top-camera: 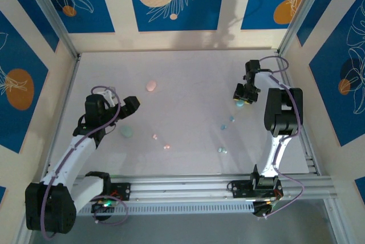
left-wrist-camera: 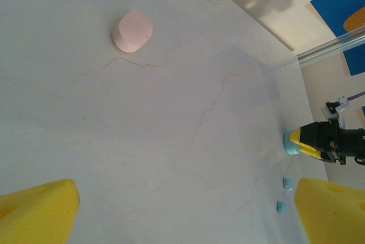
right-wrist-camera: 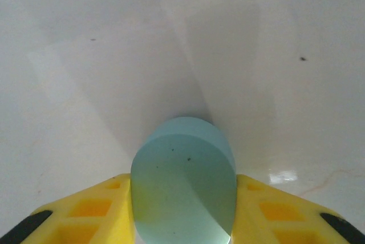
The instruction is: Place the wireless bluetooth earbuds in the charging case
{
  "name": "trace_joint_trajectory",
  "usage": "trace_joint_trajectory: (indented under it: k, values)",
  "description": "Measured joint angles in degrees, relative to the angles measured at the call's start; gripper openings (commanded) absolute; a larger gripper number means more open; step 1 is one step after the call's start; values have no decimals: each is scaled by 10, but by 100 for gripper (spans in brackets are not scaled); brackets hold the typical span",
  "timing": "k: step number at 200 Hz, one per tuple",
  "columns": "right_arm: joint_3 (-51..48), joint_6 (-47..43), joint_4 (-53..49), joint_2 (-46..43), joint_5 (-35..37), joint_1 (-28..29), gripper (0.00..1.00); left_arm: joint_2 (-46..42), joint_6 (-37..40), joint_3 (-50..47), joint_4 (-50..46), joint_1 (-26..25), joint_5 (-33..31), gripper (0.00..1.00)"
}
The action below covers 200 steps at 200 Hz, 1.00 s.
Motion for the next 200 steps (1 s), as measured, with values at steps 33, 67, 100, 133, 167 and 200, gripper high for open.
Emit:
trace_joint_trajectory:
  k: [33, 67, 100, 133, 167, 200]
  values:
    - [5, -8, -6, 2, 0, 37, 39, 0, 4, 0, -3, 0, 0, 96]
    - [10, -32, -13, 7, -16, 114, 42, 0, 8, 0, -7, 0, 0, 96]
    - [21, -94, -22, 16, -54, 209, 43, -9, 12, 2, -19, 0, 0, 96]
    - [23, -162, -45, 19, -104, 273, 45, -33, 22, 3, -36, 0, 0, 96]
    - [23, -210, -71, 20, -141, 293, 53, -60, 34, 5, -50, 0, 0, 97]
    - [21, -217, -72, 18, -140, 289, 60, -77, 46, 6, -65, 0, 0, 98]
